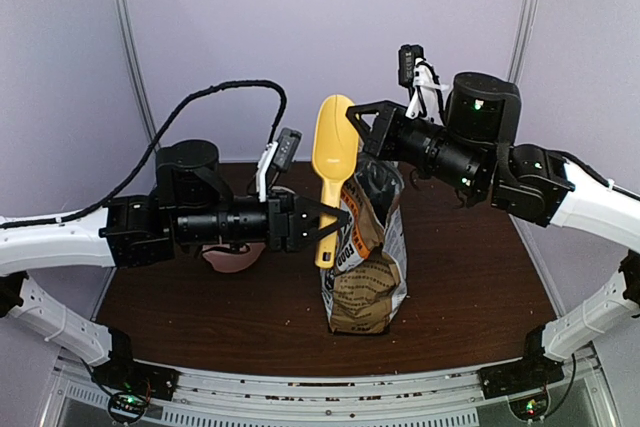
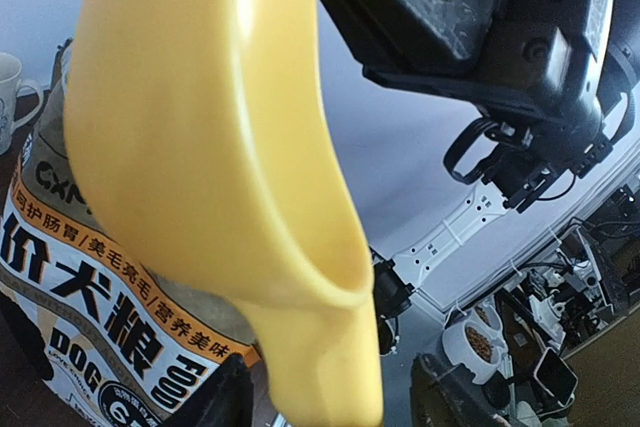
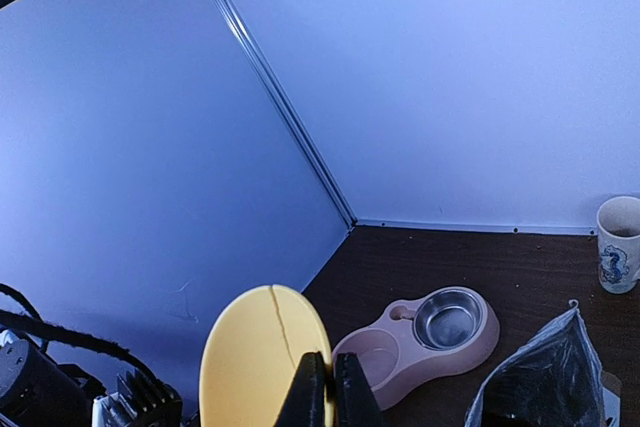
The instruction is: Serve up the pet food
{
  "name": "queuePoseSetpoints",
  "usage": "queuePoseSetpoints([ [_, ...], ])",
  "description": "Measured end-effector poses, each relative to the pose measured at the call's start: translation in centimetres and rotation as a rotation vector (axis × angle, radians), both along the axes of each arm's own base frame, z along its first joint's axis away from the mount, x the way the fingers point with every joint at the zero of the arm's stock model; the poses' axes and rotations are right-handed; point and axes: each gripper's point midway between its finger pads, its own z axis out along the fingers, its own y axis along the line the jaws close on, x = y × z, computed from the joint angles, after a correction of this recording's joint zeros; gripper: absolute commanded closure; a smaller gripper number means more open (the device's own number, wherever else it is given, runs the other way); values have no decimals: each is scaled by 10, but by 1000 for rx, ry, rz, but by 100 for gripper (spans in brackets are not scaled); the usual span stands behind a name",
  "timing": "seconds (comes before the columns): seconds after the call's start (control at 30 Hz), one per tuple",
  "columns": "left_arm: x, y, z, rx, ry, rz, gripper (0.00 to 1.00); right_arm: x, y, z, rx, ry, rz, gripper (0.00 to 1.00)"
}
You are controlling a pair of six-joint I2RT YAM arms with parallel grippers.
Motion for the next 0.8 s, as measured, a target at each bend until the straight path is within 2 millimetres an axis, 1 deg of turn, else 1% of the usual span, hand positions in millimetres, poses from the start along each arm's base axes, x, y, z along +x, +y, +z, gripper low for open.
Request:
queuePoseSetpoints([
  [0.13, 0, -2, -1, -2, 12, -5, 62, 0, 0, -2, -3, 1, -1, 100],
  [0.17, 0, -2, -1, -6, 14, -5, 66, 0, 0, -2, -4, 1, 0, 98],
  [0.3, 0, -2, -1, -13, 32, 2, 85, -1, 1, -3, -8, 0, 7, 67],
  [0.37, 1, -1, -5, -7, 41, 9, 90, -3, 0, -3, -25, -12, 15, 53],
  [0.4, 1, 0, -8, 1, 47, 12, 92, -5, -2, -4, -35, -15, 21, 48],
  [0.53, 1, 5, -15, 24, 67, 16, 94, -13, -15, -8, -104, -31, 33, 31],
  [0.57, 2, 7, -16, 29, 70, 17, 94, -15, -19, -9, -115, -28, 34, 29],
  [0.67, 3, 15, -21, 60, 84, -5, 95, -23, -31, -15, -210, -32, 52, 27],
  [0.77, -1, 20, -32, 137, 85, -52, 95, -33, -34, -15, -310, -36, 110, 27],
  [0.8, -5, 22, -36, 172, 81, -80, 95, -37, -35, -15, -333, -38, 130, 27],
])
